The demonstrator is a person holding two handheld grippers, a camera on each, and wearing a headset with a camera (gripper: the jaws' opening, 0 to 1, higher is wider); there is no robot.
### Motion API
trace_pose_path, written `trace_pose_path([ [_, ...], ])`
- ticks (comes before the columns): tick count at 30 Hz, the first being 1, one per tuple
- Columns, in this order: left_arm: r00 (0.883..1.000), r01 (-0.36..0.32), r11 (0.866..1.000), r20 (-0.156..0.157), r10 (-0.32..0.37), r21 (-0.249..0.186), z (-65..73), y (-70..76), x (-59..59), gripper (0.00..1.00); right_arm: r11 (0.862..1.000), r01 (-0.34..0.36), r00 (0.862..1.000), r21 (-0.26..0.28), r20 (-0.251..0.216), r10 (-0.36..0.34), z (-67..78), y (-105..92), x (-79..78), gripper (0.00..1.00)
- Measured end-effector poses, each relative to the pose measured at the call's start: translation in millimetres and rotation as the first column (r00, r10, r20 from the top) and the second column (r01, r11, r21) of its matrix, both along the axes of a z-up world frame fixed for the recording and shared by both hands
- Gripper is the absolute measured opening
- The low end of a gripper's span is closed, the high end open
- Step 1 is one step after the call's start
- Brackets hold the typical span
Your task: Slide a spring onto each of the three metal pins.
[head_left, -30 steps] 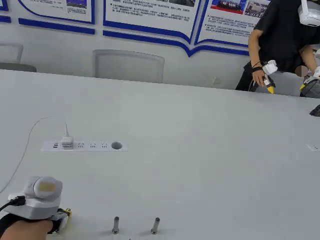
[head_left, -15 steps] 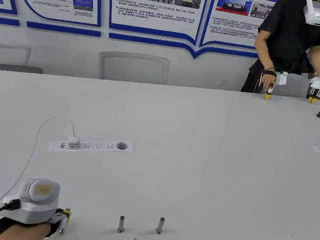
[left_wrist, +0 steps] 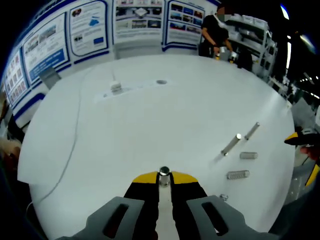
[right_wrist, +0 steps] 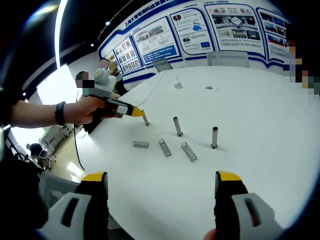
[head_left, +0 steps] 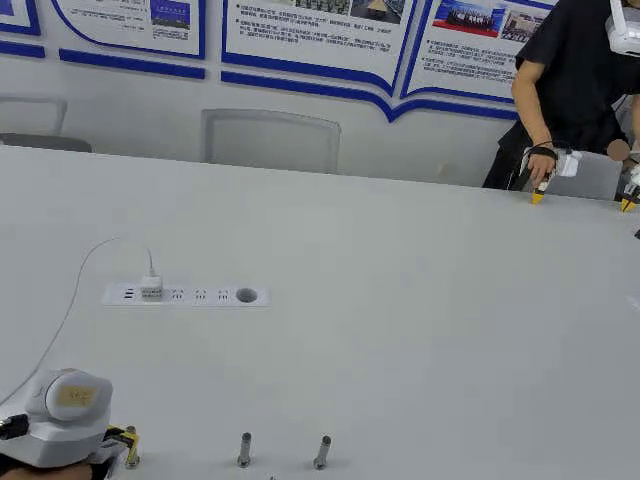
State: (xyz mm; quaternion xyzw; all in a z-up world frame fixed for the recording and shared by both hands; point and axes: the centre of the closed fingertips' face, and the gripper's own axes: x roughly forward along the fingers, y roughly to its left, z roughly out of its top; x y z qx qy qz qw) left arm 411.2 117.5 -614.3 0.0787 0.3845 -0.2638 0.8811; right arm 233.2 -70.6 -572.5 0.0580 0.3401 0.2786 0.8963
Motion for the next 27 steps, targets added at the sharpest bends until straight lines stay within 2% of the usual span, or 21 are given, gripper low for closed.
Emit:
trace_pose_path([
  [18,1.0,0.028,1.0,0.011,-0.028,0.009,0.0,-9.3,-10.9,0.07,1.0,-0.003,1.0,0.006,-0.003,0.003,-1.0,0.3,-0.3,0.89],
  [27,0.998,0.045,0.999,0.03,-0.046,0.029,0.0,-11.2,-15.0,0.08,1.0,-0.008,1.0,0.008,-0.009,0.008,-3.5,3.2,-1.3,0.89],
])
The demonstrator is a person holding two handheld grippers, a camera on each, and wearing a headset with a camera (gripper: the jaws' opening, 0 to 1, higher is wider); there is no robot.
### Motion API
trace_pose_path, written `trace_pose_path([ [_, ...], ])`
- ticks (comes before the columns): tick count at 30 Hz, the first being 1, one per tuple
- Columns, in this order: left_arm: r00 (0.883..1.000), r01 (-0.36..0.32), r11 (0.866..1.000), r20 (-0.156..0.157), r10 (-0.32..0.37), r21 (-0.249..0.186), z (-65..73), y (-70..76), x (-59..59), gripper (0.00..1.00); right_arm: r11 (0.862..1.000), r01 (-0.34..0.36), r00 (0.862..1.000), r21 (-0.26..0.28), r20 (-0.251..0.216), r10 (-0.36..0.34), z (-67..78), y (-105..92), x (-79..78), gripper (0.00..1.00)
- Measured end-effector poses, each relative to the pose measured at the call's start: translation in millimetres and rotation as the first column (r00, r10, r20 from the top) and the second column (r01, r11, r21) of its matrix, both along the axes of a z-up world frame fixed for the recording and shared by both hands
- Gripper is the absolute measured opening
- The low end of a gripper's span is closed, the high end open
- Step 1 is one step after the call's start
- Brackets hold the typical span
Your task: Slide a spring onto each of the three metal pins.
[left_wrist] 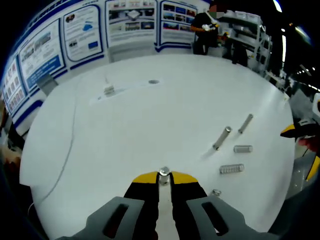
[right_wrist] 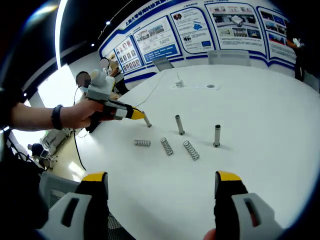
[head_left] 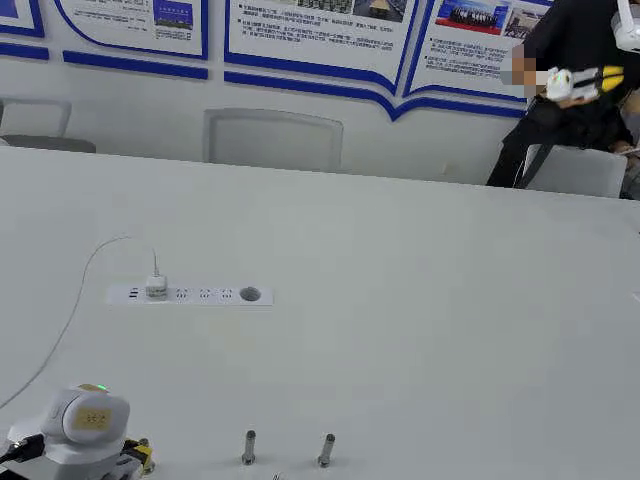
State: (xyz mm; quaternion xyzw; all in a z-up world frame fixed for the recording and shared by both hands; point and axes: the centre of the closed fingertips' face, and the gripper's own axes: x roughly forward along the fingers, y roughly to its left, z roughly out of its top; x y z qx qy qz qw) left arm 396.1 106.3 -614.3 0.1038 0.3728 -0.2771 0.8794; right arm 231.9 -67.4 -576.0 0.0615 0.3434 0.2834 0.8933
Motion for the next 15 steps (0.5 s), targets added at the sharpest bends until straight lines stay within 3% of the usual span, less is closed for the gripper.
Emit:
trace_pose_path([
  [15,1.0,0.013,1.0,0.013,-0.014,0.015,-0.1,-0.5,-0.4,0.08,1.0,-0.003,1.0,0.003,-0.005,0.003,-0.2,1.1,-0.3,0.89],
])
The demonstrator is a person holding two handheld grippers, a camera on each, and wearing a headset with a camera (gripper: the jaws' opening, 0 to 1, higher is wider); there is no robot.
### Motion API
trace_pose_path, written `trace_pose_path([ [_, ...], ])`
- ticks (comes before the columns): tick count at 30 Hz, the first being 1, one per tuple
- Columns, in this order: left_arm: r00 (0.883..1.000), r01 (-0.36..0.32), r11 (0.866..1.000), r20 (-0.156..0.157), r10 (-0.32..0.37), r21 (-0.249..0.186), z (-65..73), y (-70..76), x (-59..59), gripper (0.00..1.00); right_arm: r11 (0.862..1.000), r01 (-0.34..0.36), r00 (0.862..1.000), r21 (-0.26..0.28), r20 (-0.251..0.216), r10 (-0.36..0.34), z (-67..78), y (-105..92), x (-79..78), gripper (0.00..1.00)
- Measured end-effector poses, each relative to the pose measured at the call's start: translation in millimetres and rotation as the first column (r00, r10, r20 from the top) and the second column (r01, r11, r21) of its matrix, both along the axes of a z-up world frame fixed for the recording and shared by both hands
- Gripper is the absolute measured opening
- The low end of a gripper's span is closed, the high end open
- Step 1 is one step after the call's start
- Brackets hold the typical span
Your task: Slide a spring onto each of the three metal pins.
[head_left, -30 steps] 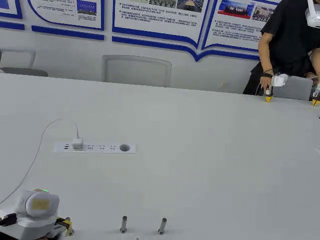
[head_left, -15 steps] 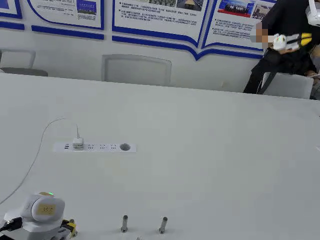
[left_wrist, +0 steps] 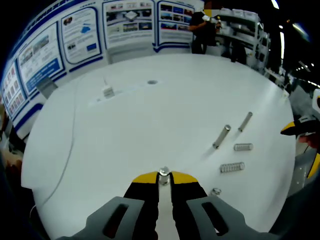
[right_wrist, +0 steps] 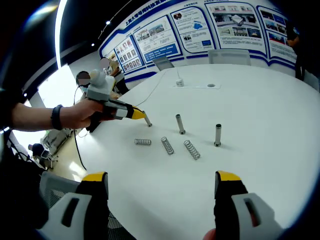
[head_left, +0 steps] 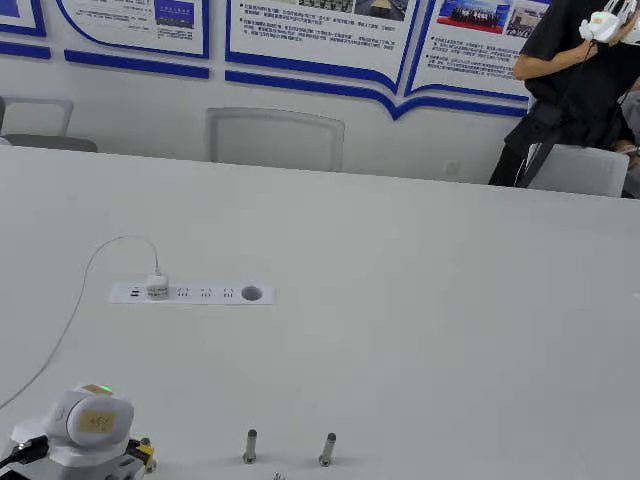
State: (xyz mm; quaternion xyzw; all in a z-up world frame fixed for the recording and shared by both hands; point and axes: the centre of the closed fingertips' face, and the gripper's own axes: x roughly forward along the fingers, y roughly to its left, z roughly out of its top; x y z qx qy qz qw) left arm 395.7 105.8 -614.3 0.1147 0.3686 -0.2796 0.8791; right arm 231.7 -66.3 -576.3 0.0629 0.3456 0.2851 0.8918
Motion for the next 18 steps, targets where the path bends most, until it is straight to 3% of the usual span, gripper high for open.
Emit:
trace_pose_path([
  [6,1.0,0.012,1.0,0.007,-0.012,0.017,0.0,-0.3,0.4,0.08,1.0,-0.001,1.0,-0.001,0.0,0.001,-0.4,0.0,-0.3,0.89],
  [10,1.0,0.009,1.0,0.002,-0.009,0.006,-0.1,-1.3,0.0,0.08,1.0,-0.001,1.0,0.001,0.0,0.001,-0.2,0.3,-0.1,0.89],
  [13,1.0,0.014,1.0,-0.011,-0.013,0.023,-4.3,-0.3,-1.1,0.11,1.0,-0.005,1.0,0.004,-0.002,0.005,-0.7,1.2,-0.8,0.88],
  [18,1.0,0.003,1.0,-0.016,-0.003,0.005,-3.3,-0.7,-3.1,0.13,1.0,-0.007,1.0,0.001,-0.001,0.007,-1.0,1.3,-1.4,0.88],
])
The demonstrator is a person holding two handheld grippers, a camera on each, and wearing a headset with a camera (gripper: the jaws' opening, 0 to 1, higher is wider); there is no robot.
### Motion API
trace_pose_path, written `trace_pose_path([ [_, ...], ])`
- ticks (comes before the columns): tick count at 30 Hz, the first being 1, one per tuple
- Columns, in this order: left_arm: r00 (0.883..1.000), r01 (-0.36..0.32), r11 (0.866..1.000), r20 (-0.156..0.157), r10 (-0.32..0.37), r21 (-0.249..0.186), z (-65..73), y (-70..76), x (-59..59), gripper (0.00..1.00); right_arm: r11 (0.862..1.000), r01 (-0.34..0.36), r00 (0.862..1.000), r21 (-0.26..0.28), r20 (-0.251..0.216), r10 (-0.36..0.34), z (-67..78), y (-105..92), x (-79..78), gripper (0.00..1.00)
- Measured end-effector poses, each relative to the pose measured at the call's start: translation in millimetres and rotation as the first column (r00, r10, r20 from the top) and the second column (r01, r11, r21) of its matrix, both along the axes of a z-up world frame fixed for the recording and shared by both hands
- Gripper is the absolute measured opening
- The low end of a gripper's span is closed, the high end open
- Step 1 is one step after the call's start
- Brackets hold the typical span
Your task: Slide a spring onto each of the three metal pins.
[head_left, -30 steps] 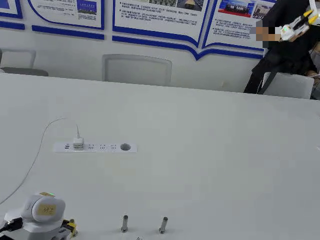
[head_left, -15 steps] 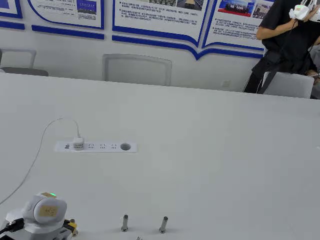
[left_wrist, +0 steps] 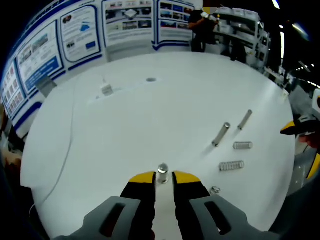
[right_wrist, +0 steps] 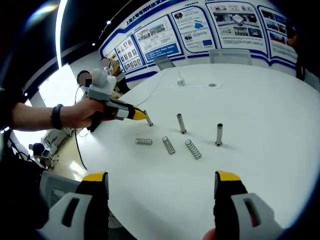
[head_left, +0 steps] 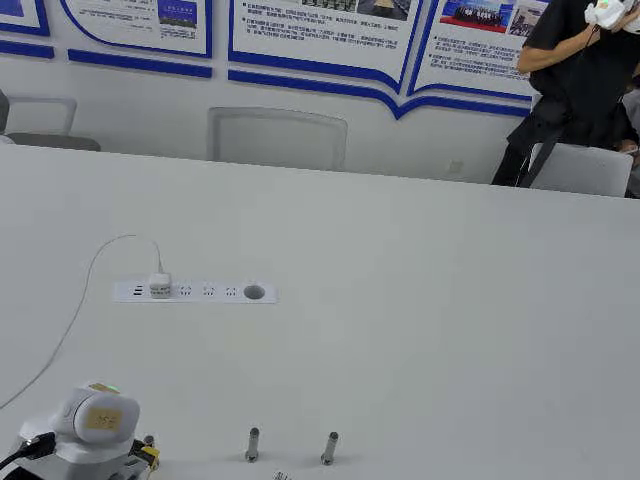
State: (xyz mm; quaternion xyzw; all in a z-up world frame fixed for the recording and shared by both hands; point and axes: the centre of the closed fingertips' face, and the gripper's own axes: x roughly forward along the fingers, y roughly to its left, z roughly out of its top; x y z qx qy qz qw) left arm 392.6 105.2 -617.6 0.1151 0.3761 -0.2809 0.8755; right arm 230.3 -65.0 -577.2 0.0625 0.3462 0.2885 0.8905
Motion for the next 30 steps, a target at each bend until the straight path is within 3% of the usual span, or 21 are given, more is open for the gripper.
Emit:
trace_pose_path([
  [13,0.999,-0.02,1.0,-0.03,0.019,-0.009,-2.1,7.7,-8.0,0.25,1.0,0.003,1.0,0.002,0.0,-0.003,-0.8,-0.6,-0.6,0.88],
  [20,0.998,-0.048,0.999,-0.05,0.047,-0.025,-4.5,17.0,-21.4,0.26,1.0,-0.006,1.0,0.003,0.002,0.005,-1.4,1.7,-1.3,0.88],
  [23,0.998,-0.036,0.999,-0.05,0.036,-0.009,-6.7,20.5,-28.9,0.27,1.0,-0.009,1.0,0.003,0.001,0.009,-2.5,2.7,-1.6,0.88],
  [30,0.998,-0.031,0.999,-0.058,0.03,-0.019,-3.1,26.2,-45.3,0.31,1.0,-0.022,1.0,0.006,-0.002,0.022,-5.2,8.8,0.6,0.88],
])
